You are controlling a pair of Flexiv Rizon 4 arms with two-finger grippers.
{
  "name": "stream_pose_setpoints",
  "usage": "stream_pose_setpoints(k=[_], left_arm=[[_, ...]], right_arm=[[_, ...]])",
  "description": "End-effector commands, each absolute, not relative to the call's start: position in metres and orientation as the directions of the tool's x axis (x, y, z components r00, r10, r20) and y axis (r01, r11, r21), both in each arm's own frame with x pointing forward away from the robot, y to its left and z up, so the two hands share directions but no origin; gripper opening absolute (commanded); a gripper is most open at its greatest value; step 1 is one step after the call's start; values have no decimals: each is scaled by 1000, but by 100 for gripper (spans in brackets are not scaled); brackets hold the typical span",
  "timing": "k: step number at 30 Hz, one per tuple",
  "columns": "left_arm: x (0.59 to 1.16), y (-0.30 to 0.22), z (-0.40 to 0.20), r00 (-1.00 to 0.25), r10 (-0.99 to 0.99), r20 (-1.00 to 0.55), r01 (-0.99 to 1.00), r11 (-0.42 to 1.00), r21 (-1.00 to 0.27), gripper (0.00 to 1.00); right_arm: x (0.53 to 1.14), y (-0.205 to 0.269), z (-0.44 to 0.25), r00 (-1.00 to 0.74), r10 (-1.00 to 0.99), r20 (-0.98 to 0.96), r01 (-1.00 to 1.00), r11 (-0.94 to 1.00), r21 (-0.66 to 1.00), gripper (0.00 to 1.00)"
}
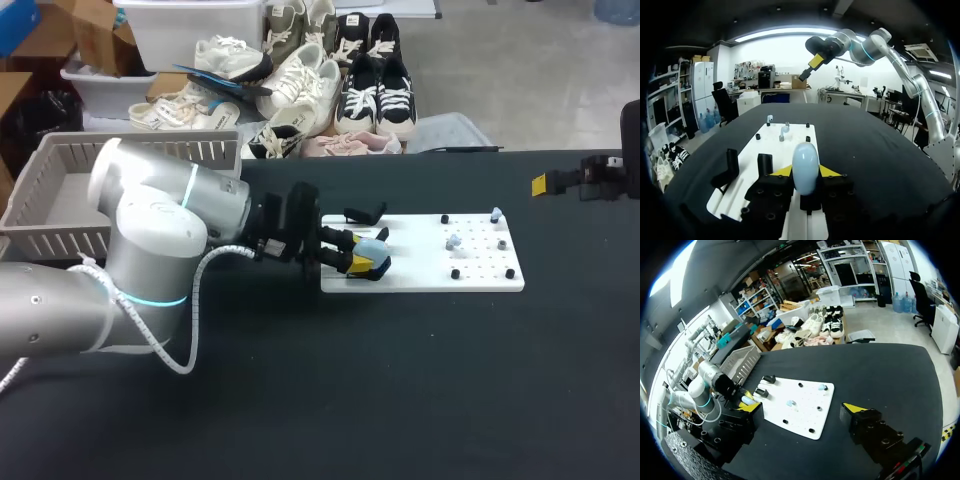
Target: Pick up each earbud case from the left stands, insert the matching earbuds, close the lid, and place the case in the box.
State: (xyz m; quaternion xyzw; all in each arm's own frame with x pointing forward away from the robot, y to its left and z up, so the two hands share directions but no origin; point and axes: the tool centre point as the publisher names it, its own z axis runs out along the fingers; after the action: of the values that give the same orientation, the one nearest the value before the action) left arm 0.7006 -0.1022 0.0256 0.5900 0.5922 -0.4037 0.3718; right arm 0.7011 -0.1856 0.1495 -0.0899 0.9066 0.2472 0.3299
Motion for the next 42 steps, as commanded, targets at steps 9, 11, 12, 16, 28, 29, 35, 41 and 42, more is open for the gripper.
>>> stream_pose_setpoints(k=[9, 11, 12, 16, 28, 29, 35, 41, 42], left_arm=[[708, -118, 42, -2, 331, -944, 1000, -4, -3, 0], [711, -124, 47, 7, 321, -947, 1000, -8, 4, 0], [712, -127, 49, 15, 316, -948, 1000, -17, 10, 0], [717, -138, 53, 24, 316, -949, 999, -28, 15, 0], [742, -161, 72, 26, 314, -949, 999, 15, 33, 0], [743, -163, 74, 30, 306, -952, 999, 13, 36, 0], [741, -173, 89, 45, 286, -957, 999, 5, 49, 0], [738, -180, 100, 59, 266, -962, 998, 4, 63, 0], [738, -181, 102, 60, 264, -963, 998, 5, 63, 0]], right_arm=[[701, -186, 150, -766, -1, -642, -327, 861, 389, 100], [701, -186, 150, -766, -1, -642, -327, 861, 389, 100], [701, -186, 150, -766, -1, -642, -327, 861, 389, 100], [701, -186, 150, -766, -1, -642, -327, 861, 389, 100], [697, -148, 148, -772, -102, -628, -414, 830, 373, 100], [696, -143, 147, -771, -115, -626, -425, 825, 372, 100], [694, -118, 143, -771, -171, -613, -469, 804, 366, 100], [699, -98, 134, -774, -234, -588, -506, 787, 353, 100], [699, -95, 133, -773, -239, -587, -512, 783, 355, 100]])
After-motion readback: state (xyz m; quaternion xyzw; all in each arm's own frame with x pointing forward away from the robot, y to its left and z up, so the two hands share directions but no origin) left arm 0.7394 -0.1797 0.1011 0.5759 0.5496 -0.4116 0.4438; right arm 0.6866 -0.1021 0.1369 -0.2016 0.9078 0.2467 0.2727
